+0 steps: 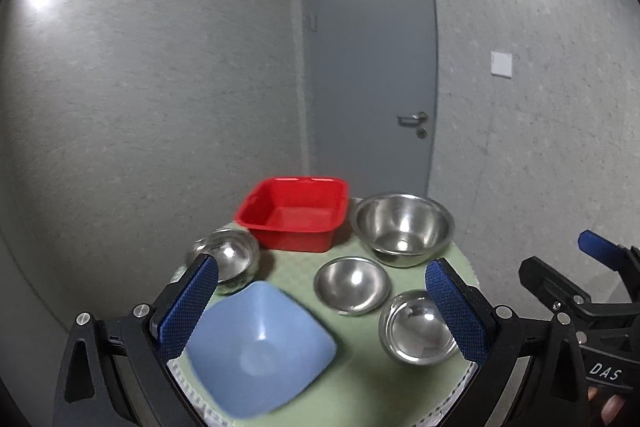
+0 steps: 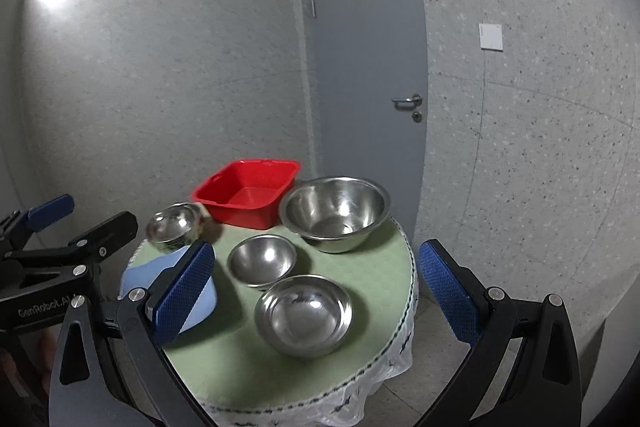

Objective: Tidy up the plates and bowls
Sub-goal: 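Move both grippers toward the rim of the largest steel bowl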

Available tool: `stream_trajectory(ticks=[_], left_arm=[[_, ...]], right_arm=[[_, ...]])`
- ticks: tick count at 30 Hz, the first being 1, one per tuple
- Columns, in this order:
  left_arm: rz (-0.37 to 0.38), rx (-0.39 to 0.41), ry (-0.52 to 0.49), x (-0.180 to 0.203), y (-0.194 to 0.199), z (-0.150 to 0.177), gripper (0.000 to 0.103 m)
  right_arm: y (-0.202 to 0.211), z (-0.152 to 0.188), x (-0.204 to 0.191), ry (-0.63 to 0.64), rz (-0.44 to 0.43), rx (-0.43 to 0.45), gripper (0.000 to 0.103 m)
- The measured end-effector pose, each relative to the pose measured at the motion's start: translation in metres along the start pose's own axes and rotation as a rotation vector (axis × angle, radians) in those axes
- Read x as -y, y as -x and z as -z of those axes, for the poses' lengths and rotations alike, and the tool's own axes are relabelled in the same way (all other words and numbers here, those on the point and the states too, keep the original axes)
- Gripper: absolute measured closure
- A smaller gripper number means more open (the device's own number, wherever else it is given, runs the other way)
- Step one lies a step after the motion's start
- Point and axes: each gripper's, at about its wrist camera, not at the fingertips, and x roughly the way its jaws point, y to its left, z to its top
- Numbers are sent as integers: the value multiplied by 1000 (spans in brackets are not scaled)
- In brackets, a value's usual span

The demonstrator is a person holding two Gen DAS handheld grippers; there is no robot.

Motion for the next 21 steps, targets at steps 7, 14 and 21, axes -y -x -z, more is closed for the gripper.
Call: stream_trajectory(ticks=[7,14,21], left_arm=[[71,-178,-10,-2,-119,-54,1],[28,-394,-30,2,-260,-84,1],[-28,-565,-34,-7,-375,-100,11]], right_arm=[[-78,-23,38,-62,51,-126,0],[-191,-34,107,-160,35,-339,0],[-289,-33,136,-148,-25,-513,0]])
